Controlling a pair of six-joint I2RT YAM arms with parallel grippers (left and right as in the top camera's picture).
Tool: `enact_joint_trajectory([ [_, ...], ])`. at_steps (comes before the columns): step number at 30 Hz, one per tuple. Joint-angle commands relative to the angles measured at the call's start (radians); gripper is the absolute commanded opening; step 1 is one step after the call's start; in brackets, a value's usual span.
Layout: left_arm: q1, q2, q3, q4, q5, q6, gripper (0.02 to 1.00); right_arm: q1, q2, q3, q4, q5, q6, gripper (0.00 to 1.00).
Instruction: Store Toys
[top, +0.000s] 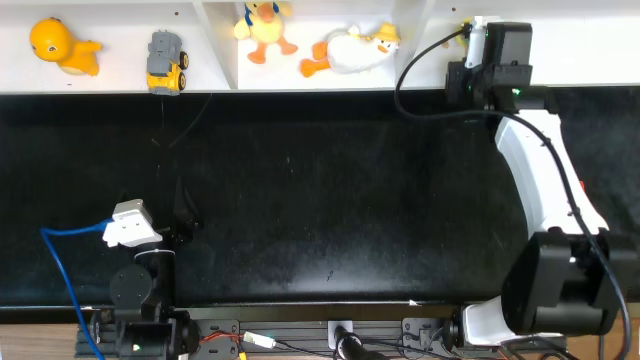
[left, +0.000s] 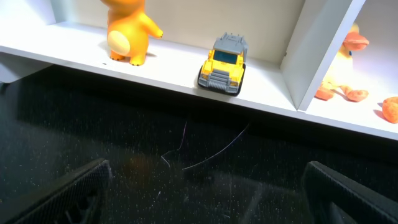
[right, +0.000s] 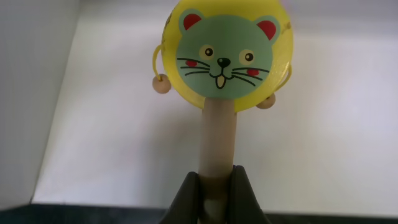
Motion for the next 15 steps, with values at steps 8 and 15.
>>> enact_joint_trajectory([
  [8, 0.002, -0.012, -0.005, 0.002, 0.01, -0.003, 0.998, 0.001, 0.105, -0.002, 0.108, -0.03, 0.082, 0.045],
  [15, 0.002, -0.012, -0.005, 0.002, 0.01, -0.003, 0.998, 0.001, 0.109, -0.002, 0.115, -0.03, 0.085, 0.518],
])
